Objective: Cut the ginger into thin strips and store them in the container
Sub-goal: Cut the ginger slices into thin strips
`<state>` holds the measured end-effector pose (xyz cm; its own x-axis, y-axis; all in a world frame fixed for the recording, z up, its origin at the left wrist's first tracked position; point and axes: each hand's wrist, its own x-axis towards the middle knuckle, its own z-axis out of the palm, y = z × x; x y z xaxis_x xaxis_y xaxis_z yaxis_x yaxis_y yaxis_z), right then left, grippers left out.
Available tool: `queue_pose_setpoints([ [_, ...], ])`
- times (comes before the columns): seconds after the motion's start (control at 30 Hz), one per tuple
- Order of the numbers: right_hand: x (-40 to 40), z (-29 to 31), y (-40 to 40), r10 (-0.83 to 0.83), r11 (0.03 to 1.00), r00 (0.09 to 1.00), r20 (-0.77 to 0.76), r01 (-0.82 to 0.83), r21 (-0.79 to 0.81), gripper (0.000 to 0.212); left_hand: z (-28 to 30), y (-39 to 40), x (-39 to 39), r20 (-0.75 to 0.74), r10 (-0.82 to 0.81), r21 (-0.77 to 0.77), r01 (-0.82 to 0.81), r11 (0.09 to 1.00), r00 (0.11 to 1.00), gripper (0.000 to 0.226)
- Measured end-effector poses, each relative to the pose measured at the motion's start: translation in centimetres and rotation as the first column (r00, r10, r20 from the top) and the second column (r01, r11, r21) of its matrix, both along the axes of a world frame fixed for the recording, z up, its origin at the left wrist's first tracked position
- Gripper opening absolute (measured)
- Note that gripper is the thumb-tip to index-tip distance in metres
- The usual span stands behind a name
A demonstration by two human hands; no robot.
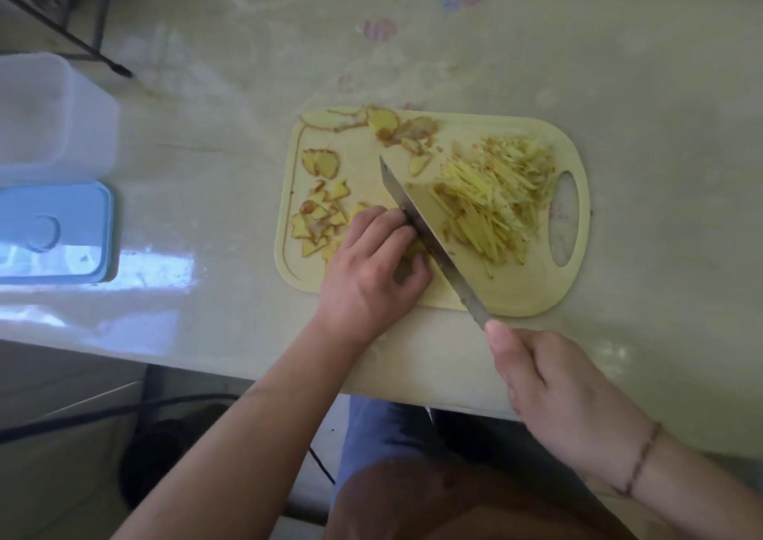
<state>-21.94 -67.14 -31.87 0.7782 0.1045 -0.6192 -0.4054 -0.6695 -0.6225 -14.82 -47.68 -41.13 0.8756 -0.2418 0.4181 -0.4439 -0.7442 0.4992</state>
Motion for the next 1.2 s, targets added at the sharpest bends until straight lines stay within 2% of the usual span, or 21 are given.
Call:
queue_pose_setpoints([
  [0.17, 2.1, -0.1, 0.4, 0.012, 0.999, 1.000, -0.019, -0.011, 0.038, 0.067, 0.1, 0.0, 0.0, 0.036, -0.011, -0.010, 0.012, 1.000, 0.999, 0.008],
  [0.33, 1.2, 0.1, 0.8, 0.016, 1.000, 1.000, 0.027, -0.016, -0.007, 0.066, 0.0, -0.1, -0.1, -0.008, 0.018, 0.008, -0.018, 1.000, 1.000, 0.013],
  [0.43, 0.5, -0.1, -0.2, -0.015, 1.000, 1.000, 0.005, 0.015, 0.011, 0.064, 0.3, -0.1, -0.2, -0.003, 0.018, -0.011, -0.018, 1.000, 1.000, 0.011],
  [0.6, 1.1, -0.6, 0.5, -0.016, 0.999, 1.000, 0.011, 0.016, 0.042, 0.062, 0.2, 0.3, -0.5, -0.018, -0.018, 0.011, 0.018, 1.000, 1.000, 0.024],
  [0.73, 2.0, -0.8, -0.1, -0.035, 0.996, 0.999, -0.009, 0.035, 0.084, 0.068, 0.1, 0.2, -0.6, 0.001, -0.011, 0.023, 0.011, 1.000, 1.000, 0.023],
  [0.9, 1.0, -0.3, -0.3, -0.001, 0.998, 1.000, 0.026, -0.001, 0.062, 0.070, -0.2, 0.3, -0.7, 0.042, 0.039, 0.082, -0.042, 0.996, 0.998, 0.022],
  [1.0, 0.4, 0.1, -0.1, 0.020, 0.999, 0.998, 0.053, -0.022, 0.040, 0.071, -0.2, 0.2, -0.6, 0.025, 0.018, 0.057, -0.020, 0.998, 1.000, 0.022],
  [1.2, -0.1, 0.8, -0.5, 0.015, 0.999, 1.000, -0.011, -0.014, 0.034, 0.069, -0.4, 0.3, -0.4, 0.008, -0.002, 0.031, 0.002, 1.000, 1.000, 0.023],
])
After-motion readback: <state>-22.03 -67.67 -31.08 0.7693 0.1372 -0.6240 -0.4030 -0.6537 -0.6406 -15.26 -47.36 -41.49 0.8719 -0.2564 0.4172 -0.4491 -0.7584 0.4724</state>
